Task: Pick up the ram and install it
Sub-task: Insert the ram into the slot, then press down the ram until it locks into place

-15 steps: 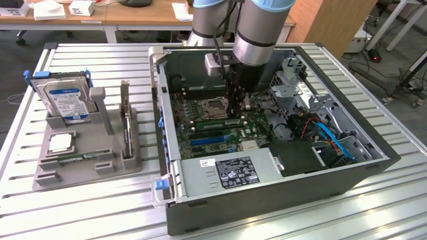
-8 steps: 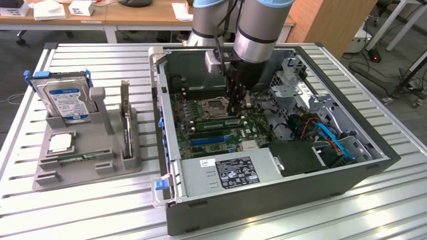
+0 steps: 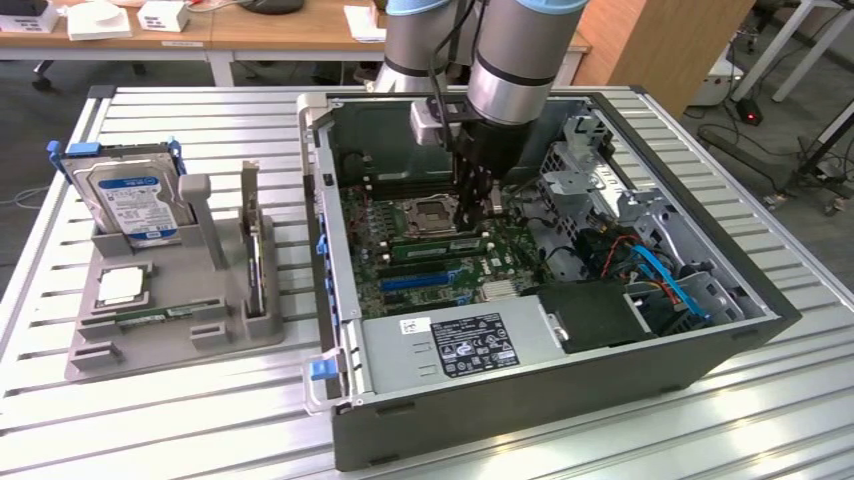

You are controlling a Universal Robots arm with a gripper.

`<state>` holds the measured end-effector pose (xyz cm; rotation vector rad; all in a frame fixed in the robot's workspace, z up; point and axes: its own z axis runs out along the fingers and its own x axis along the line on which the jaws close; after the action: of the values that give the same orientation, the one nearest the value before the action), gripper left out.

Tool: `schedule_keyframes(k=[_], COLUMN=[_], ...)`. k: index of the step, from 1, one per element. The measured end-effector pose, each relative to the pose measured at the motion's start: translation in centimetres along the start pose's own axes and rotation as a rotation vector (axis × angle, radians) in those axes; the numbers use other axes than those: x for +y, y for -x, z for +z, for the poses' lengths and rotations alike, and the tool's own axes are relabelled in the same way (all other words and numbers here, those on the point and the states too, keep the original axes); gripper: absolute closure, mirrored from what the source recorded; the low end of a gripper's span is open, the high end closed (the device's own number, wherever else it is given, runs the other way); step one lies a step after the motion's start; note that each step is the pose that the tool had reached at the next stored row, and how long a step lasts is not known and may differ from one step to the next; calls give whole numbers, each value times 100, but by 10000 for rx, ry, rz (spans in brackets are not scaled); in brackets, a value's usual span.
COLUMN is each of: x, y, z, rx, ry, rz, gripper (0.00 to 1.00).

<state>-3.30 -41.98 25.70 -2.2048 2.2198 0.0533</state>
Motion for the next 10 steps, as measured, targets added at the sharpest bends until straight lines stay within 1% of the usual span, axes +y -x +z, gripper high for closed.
schedule_keyframes(k=[10], x=[0], y=[0], z=[-11], rx=[0], ry=[-1], rz=[-1], gripper=[82])
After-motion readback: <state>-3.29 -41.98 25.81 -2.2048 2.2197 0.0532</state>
